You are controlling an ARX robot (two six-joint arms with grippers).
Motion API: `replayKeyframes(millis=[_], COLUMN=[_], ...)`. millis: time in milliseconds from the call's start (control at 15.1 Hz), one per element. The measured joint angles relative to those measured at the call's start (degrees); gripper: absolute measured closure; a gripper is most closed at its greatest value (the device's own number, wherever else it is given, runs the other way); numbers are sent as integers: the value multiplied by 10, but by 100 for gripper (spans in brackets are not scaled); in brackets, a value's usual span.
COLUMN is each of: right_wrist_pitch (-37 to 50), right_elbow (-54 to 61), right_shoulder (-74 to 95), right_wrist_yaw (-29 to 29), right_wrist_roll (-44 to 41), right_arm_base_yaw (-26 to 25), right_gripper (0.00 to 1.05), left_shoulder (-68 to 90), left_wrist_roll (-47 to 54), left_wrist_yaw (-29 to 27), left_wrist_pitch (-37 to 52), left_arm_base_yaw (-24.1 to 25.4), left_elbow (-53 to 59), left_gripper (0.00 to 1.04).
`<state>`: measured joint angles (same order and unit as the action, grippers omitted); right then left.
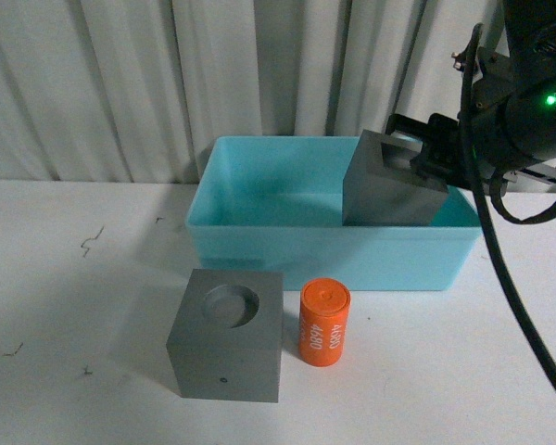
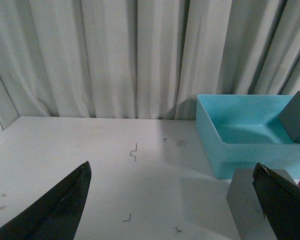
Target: Place gray and orange parts in blue box
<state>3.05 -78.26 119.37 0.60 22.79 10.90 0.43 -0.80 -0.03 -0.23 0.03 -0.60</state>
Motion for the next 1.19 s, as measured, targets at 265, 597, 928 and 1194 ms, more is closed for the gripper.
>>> replayKeyframes(millis=[265,597,928,1194], right_wrist_pitch=[-16,-17,77,-51], right_elbow=[-10,-30,169,398], right_shoulder=[13,15,-303,-585], right_wrist_yaw=[-36,-80,-35,-3], right_wrist_roll=[12,18,49,72], right_arm_base_yaw=[-1,-12,-63,-78], right_gripper=[86,59,6,6], left_shoulder=[0,0,0,0], left_wrist_roll=[0,0,0,0], left_wrist_yaw=[0,0,0,0], left_wrist_pitch=[0,0,0,0], left_arm_base_yaw=[0,0,0,0], left_elbow=[0,0,0,0], left_gripper=[7,7,7,7])
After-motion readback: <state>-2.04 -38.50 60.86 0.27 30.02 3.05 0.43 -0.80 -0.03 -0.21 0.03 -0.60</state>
